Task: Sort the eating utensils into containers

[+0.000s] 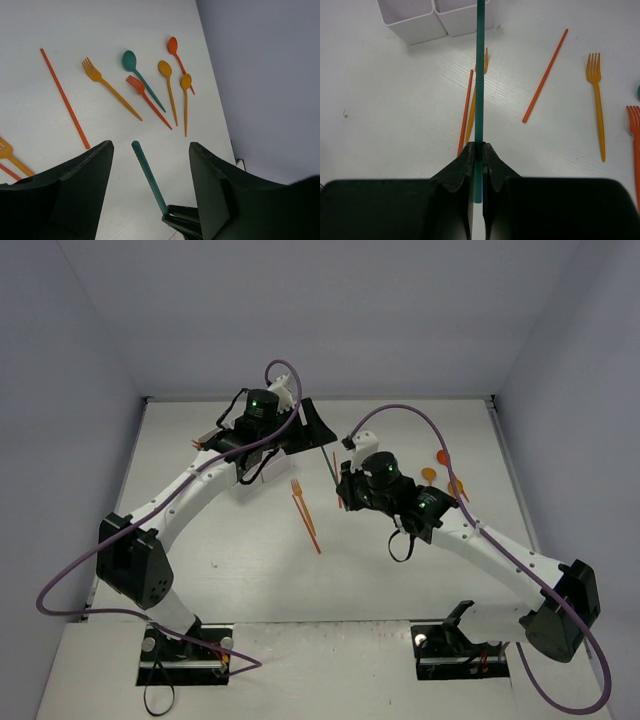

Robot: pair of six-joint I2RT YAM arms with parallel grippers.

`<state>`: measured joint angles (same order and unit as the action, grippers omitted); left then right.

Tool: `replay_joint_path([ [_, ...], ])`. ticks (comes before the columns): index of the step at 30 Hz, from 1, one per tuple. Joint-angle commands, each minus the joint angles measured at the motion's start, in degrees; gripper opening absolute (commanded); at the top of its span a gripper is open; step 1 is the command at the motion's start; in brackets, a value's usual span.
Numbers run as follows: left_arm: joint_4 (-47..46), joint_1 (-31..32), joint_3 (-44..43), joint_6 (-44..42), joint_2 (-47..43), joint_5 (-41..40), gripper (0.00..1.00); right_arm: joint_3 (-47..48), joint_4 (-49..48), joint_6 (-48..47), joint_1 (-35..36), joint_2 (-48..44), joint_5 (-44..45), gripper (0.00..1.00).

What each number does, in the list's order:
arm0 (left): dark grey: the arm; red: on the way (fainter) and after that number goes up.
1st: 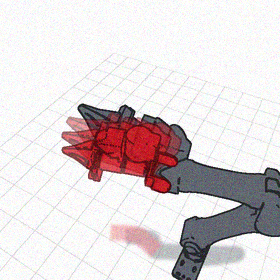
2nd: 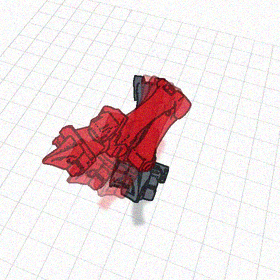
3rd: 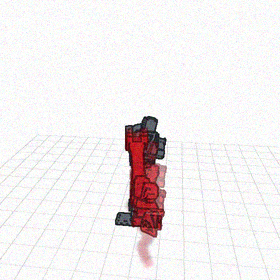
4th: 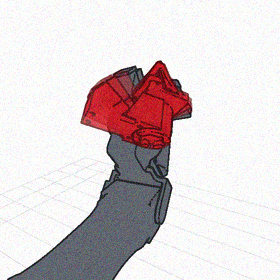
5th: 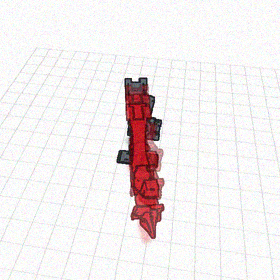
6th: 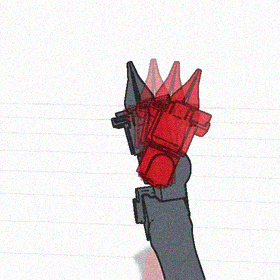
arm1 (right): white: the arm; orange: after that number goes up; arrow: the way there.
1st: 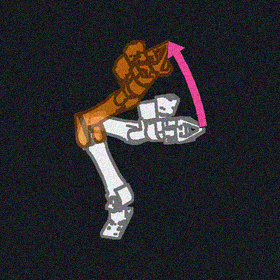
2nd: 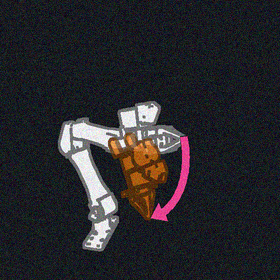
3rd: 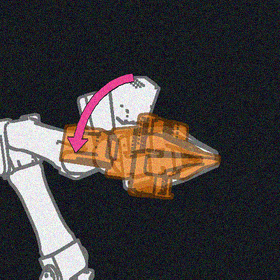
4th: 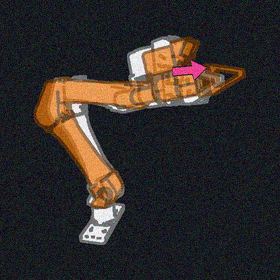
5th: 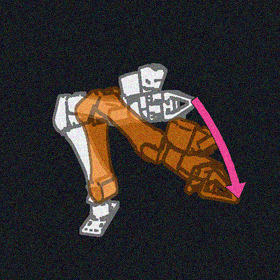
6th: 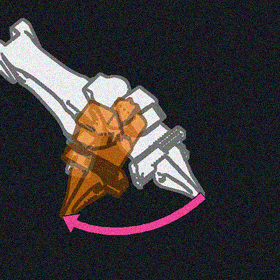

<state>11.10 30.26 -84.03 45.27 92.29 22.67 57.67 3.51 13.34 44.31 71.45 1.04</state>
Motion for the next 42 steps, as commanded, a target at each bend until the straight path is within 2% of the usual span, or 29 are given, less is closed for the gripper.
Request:
replay_joint_path([
  [1,-3.5,0.7,-2.8,-1.7,0.1,-0.2,0.38,3.5,-5.8,-0.7,0.3,0.0,-0.5,0.00],
  [5,-3.9,0.7,-3.6,-2.8,0.5,-0.1,0.04,4.0,-6.2,-0.7,0.2,1.0,-0.5,0.00],
  [6,-3.9,0.7,-3.8,-3.0,0.5,-0.2,0.00,4.0,-6.3,-0.7,0.2,1.3,-0.5,0.00],
  [8,-3.7,0.7,-4.1,-3.7,0.7,-0.2,0.00,4.1,-6.4,-0.7,0.3,1.7,-0.5,0.00],
  [10,-3.6,0.6,-4.5,-4.7,0.7,-0.5,0.00,4.2,-6.5,-0.8,0.3,2.0,-0.2,0.07],
  [12,-3.5,0.4,-4.8,-5.8,0.5,-1.2,0.00,4.3,-6.6,-0.9,0.2,2.2,0.2,0.39],
  [15,-2.0,-0.6,-5.5,-8.6,0.4,-3.3,0.00,4.3,-6.6,-0.7,0.2,2.5,0.7,0.64],
  [18,0.7,-2.3,-8.1,-12.5,0.5,-6.7,0.00,3.7,-6.5,-0.6,0.1,1.9,1.6,0.81],
  [22,5.3,-4.2,-12.4,-22.3,0.7,-13.1,0.00,2.1,-6.5,-0.4,-0.2,0.6,2.0,0.84],
  [24,5.4,-4.8,-14.4,-28.6,0.9,-21.0,0.00,0.9,-6.3,0.0,-0.5,-0.2,1.9,0.84],
  [28,-3.2,-6.1,-14.9,-39.4,2.2,-32.7,0.00,-0.9,-5.9,0.5,-0.9,-1.7,1.5,0.85],
  [34,-19.4,-8.3,-14.6,-49.5,6.6,-37.0,0.00,-2.1,-4.8,0.7,-1.0,-1.9,1.3,0.85],
  [42,-22.0,-11.6,-22.6,-52.9,17.5,-36.7,0.00,-3.0,-3.7,1.0,-1.2,-2.1,0.8,0.85],
])
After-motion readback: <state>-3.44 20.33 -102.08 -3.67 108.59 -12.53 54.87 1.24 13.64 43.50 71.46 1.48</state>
